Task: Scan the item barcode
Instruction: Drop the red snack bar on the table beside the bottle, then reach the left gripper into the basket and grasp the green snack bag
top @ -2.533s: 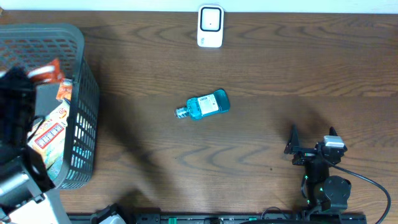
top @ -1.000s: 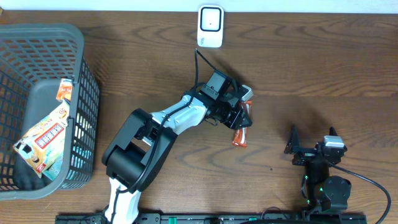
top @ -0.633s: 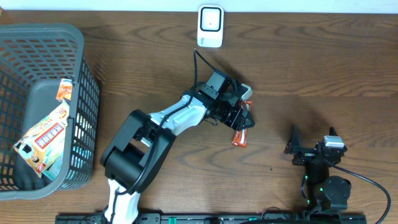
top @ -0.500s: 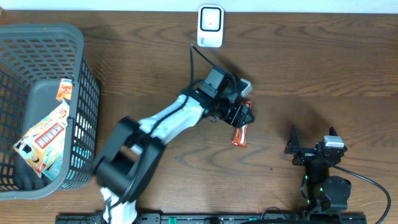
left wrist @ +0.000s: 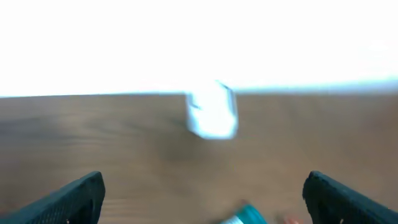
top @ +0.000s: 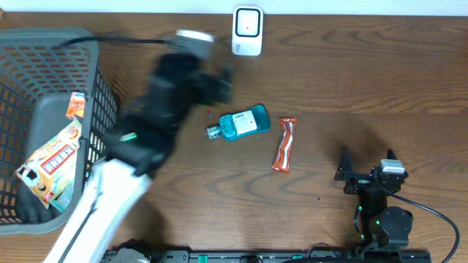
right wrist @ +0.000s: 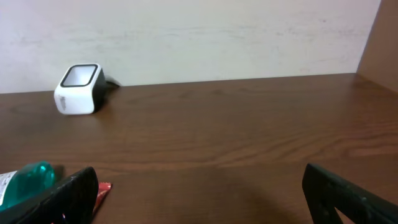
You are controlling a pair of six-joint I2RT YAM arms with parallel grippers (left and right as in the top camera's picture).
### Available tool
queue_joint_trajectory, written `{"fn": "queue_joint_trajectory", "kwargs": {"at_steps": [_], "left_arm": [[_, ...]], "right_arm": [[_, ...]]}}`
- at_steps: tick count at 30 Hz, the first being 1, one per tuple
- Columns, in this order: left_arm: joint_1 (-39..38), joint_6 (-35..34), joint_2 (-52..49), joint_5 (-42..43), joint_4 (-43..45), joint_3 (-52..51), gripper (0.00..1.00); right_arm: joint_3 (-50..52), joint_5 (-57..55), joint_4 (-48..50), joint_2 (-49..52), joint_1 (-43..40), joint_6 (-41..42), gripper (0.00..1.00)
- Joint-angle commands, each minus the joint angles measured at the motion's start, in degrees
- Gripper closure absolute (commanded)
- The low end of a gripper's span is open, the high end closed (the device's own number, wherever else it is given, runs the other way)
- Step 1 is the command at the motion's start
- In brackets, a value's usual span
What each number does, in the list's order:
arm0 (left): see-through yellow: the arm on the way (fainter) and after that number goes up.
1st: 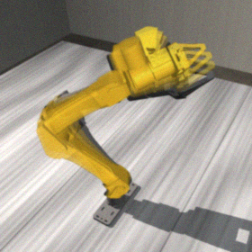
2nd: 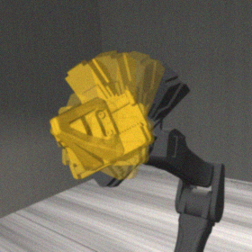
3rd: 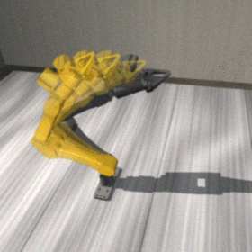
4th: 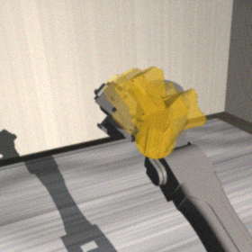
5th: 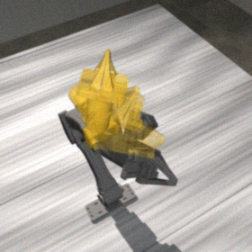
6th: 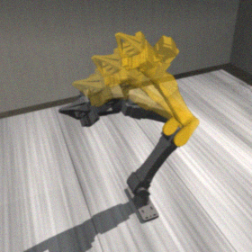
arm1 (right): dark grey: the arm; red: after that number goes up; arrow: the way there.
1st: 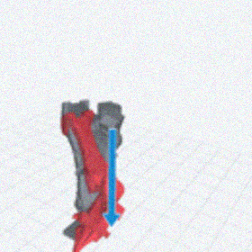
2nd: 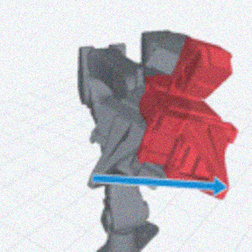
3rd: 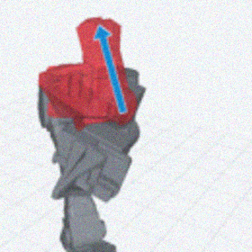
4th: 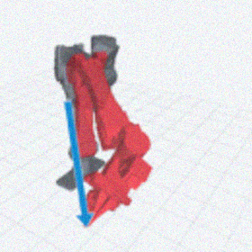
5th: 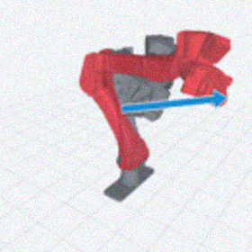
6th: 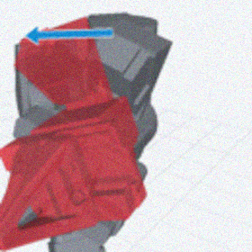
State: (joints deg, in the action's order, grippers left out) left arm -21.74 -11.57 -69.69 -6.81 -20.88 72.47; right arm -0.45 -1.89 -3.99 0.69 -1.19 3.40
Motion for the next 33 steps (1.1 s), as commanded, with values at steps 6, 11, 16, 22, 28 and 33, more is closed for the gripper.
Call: {"fn": "queue_joint_trajectory", "kwargs": {"at_steps": [6,11,16,22,28,33], "left_arm": [[27.6,-32.7,5.8,-8.0,-15.6,0.3,0.02],[38.2,-34.8,3.4,-8.0,-27.3,0.3,0.02],[42.5,-34.8,-1.2,-8.1,-32.9,0.2,0.02],[44.5,-34.8,-8.5,-8.0,-36.8,0.1,0.02],[44.7,-34.6,-16.7,-8.1,-40.0,0.1,0.02],[44.7,-34.6,-24.1,-8.1,-41.9,0.1,0.02]], "right_arm": [[0.1,-0.1,-0.1,-0.3,0.5,-0.3,0.01],[0.1,-0.1,-0.1,-0.3,0.5,-0.3,0.01],[0.1,-0.1,-0.1,-0.3,0.5,-0.3,0.01],[0.1,-0.1,-0.1,-0.3,0.5,-0.3,0.01],[0.1,-0.1,-0.1,-0.3,0.5,-0.3,0.01],[0.1,-0.1,-0.1,-0.3,0.5,-0.3,0.01]]}}
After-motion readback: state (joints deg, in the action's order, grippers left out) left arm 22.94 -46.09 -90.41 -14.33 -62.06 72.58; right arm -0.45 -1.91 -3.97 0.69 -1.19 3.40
